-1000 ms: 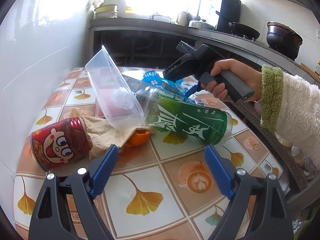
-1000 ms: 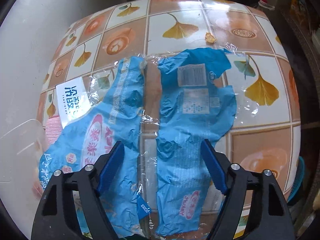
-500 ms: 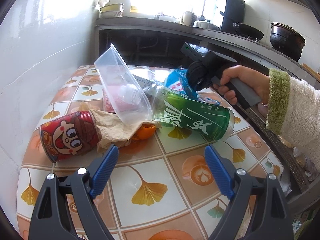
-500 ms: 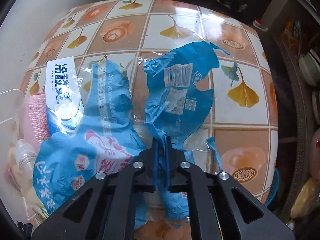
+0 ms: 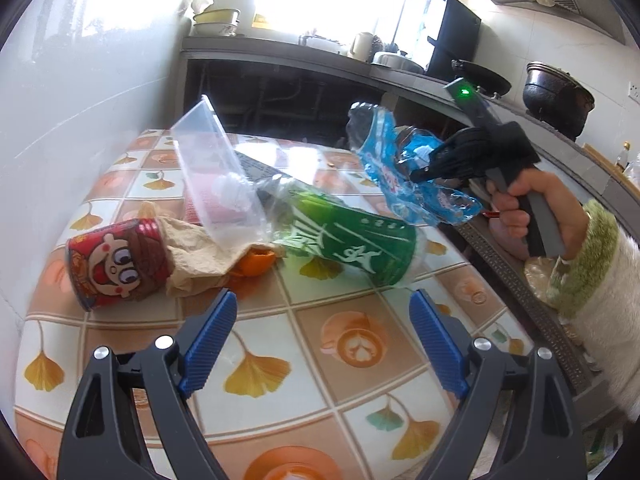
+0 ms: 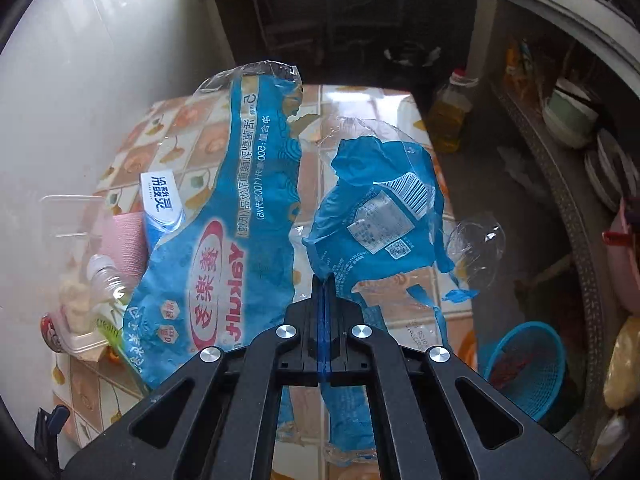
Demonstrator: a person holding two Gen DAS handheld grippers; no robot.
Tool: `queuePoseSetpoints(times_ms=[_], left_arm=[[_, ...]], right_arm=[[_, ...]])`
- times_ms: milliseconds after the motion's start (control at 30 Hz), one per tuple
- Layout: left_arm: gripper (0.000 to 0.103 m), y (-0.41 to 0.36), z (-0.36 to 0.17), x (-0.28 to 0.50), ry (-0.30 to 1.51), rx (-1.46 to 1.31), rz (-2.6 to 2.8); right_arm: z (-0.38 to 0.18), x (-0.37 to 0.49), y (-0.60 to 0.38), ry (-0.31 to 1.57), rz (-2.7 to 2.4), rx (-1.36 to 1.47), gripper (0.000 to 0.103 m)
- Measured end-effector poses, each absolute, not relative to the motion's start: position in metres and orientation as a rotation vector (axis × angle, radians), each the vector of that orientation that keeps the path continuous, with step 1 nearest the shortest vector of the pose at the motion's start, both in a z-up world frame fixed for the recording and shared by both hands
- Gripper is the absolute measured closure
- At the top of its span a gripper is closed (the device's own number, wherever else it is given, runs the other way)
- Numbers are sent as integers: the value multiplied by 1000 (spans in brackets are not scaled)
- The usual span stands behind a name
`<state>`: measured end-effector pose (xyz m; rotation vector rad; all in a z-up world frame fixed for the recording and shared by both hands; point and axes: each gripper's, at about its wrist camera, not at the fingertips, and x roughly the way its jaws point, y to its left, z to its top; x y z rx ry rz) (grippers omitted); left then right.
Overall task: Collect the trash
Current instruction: 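Grasp the green Scream bottle with the left gripper while the right gripper holds the wrappers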
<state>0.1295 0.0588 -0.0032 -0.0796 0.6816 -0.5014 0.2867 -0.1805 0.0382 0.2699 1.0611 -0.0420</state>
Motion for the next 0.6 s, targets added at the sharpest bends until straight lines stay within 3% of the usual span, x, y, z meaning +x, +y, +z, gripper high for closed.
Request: queuePoseSetpoints(times_ms=[233,500,600], left_arm=[[17,33,-3,156,757,-255,-571],[17,4,-33,210,947,-568,-378],[17,-4,-41,221,938,-637,-262]], right_arm=[[54,210,-208,926,-51,354,103],[30,153,-228,895,-56,496,103],[22,147,-234,899,-50,515,103]])
